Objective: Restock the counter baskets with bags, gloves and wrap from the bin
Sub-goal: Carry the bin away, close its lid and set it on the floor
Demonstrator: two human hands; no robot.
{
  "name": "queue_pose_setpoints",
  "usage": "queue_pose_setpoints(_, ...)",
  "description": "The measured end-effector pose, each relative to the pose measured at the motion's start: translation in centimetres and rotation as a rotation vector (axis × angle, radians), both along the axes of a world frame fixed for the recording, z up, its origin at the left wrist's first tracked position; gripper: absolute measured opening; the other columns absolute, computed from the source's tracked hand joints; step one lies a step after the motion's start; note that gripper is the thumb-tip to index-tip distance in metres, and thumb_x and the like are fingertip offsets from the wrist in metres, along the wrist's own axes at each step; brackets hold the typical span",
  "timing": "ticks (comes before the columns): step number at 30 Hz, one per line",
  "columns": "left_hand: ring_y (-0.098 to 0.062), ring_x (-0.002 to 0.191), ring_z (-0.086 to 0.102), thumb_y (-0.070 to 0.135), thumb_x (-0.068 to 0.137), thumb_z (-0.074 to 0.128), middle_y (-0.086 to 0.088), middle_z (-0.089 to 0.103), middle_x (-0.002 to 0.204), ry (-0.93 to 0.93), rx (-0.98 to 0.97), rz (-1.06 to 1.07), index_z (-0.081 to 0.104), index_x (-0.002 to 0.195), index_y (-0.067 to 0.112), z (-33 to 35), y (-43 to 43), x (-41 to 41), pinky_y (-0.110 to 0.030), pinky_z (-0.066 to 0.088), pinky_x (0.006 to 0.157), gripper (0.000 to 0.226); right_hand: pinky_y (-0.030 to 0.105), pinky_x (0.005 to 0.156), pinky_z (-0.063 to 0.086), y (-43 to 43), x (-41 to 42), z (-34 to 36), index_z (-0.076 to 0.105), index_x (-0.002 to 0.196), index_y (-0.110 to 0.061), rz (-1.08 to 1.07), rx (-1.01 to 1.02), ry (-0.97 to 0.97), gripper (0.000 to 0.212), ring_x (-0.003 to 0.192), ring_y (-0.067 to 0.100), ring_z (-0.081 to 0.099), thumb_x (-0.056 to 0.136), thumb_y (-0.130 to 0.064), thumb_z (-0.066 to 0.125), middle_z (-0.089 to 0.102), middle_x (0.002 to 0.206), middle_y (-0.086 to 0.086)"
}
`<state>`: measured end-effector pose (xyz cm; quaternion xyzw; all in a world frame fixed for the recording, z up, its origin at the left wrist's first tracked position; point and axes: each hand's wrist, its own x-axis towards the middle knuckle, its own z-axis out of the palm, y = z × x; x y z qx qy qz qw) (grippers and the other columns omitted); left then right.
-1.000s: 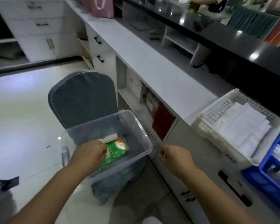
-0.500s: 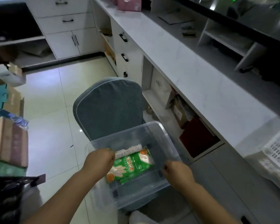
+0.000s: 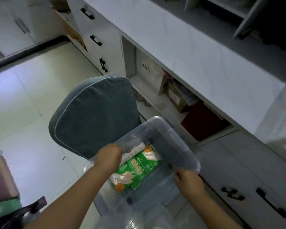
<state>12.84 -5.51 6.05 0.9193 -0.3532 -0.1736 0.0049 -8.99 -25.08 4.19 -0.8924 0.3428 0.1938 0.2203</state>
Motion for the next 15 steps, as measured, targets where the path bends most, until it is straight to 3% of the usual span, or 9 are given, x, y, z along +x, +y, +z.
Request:
queue_pose_setpoints(4, -0.022, 0.098, 0.056, 0.013, 0.086, 0.048, -0.004, 0.062, 0.107, 0.081, 0.018, -0.092, 0.061, 0.103, 0.016, -2.8, -0.5, 3.2, -0.031, 0.046, 0.069, 0.022, 0.02, 0.04, 0.022, 3.0, -1.5, -1.8, 0.055, 0.08, -0.018, -0.214, 0.023, 0.116, 0.018, 0.067, 0.017, 0.057, 0.093, -0.024, 0.044, 0.06, 0.074, 0.002)
queue_pose_setpoints(6, -0.023, 0.103, 0.053, 0.013, 0.086, 0.049, -0.005, 0.059, 0.111, 0.094, 0.042, -0.181, 0.059, 0.109, 0.015, -4.0, -0.8, 4.6, -0.034, 0.046, 0.073, 0.025, 0.018, 0.043, 0.025, 5.1, -2.1, -2.3, 0.059, 0.094, -0.016, -0.377, 0.044, 0.135, 0.015, 0.067, 0.014, 0.054, 0.094, -0.021, 0.044, 0.067, 0.086, 0.003)
queue_pose_setpoints(9, -0.023, 0.106, 0.049, 0.009, 0.086, 0.049, -0.007, 0.054, 0.118, 0.089, 0.061, -0.299, 0.053, 0.119, 0.011, -5.6, -1.2, 6.5, -0.032, 0.045, 0.078, 0.033, 0.019, 0.049, 0.033, 8.1, -2.4, -3.1, 0.055, 0.109, -0.015, -0.718, 0.059, 0.063, 0.019, 0.067, 0.01, 0.049, 0.092, -0.018, 0.051, 0.06, 0.089, 0.0)
queue_pose_setpoints(15, -0.033, 0.111, 0.054, 0.019, 0.089, 0.052, -0.018, 0.054, 0.125, 0.276, 0.097, -0.23, 0.04, 0.131, 0.004, -7.4, -2.3, 8.4, -0.039, 0.045, 0.086, 0.047, 0.024, 0.063, 0.039, 11.9, -0.7, -6.0, 0.05, 0.114, -0.005, -1.037, 0.197, 0.039, 0.028, 0.077, 0.02, 0.054, 0.091, -0.02, 0.056, 0.063, 0.104, 0.013)
